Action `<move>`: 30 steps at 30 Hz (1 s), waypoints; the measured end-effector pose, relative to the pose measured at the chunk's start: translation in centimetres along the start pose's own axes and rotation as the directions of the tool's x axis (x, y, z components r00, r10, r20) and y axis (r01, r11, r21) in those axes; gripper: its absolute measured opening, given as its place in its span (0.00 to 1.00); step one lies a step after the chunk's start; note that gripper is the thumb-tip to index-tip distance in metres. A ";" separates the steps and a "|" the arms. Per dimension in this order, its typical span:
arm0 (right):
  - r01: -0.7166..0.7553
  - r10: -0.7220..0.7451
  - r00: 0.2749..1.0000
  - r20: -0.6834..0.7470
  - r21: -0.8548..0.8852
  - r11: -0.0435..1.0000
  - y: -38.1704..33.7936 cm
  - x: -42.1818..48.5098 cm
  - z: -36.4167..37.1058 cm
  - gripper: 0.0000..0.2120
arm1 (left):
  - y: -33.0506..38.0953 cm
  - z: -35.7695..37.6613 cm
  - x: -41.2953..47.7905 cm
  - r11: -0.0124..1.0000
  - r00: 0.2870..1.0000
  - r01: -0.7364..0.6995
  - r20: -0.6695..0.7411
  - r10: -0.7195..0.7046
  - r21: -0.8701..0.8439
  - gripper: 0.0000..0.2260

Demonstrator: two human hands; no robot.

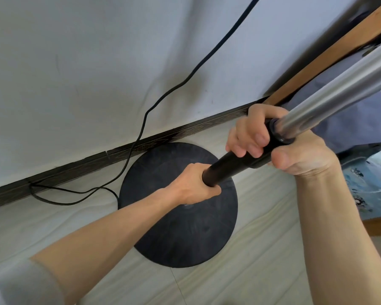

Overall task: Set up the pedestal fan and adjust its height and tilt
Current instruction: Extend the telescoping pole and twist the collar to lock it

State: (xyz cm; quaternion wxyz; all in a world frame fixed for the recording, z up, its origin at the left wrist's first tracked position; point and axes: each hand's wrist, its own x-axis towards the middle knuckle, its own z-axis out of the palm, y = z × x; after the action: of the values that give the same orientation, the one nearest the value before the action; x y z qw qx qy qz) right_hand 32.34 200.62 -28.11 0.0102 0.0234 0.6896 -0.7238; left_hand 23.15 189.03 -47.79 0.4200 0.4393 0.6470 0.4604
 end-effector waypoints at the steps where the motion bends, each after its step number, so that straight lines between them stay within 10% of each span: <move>1: 0.014 -0.014 0.998 -0.059 -0.001 1.000 0.3 0.2 0.3 0.15 | -0.4 0.6 -0.1 0.999 0.998 -0.028 -0.062 0.026 -0.021 0.10; 7: 0.248 -0.254 0.777 -0.576 -0.092 0.964 1.8 0.9 3.9 0.10 | -0.5 2.3 -0.1 0.991 0.939 -0.134 -0.319 0.128 0.003 0.07; 16: 0.213 -0.356 0.434 -0.828 -0.289 0.933 2.6 1.5 5.9 0.18 | 0.3 2.5 -0.3 0.996 0.940 -0.086 -0.332 0.083 0.006 0.04; 18: 0.214 -0.343 0.485 -0.804 -0.271 0.938 2.3 1.3 5.5 0.14 | 0.6 2.4 -0.4 0.997 0.938 -0.082 -0.337 0.078 0.003 0.04; 23: -0.024 -0.041 0.942 -0.334 -0.190 0.981 -0.6 -0.3 0.8 0.12 | 1.0 2.1 -0.5 0.995 0.942 -0.101 -0.323 0.096 0.003 0.06; 30: 0.098 -0.094 0.940 -0.328 -0.005 0.995 0.2 0.4 1.8 0.10 | 0.1 2.5 -0.2 0.996 0.940 -0.089 -0.330 0.085 0.001 0.06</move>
State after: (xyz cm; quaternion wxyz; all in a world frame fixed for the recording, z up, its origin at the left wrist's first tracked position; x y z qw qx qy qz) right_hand 31.87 198.78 -28.20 -0.1401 0.1096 0.6777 -0.7135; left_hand 25.56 189.37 -48.26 0.2882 0.3813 0.6848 0.5500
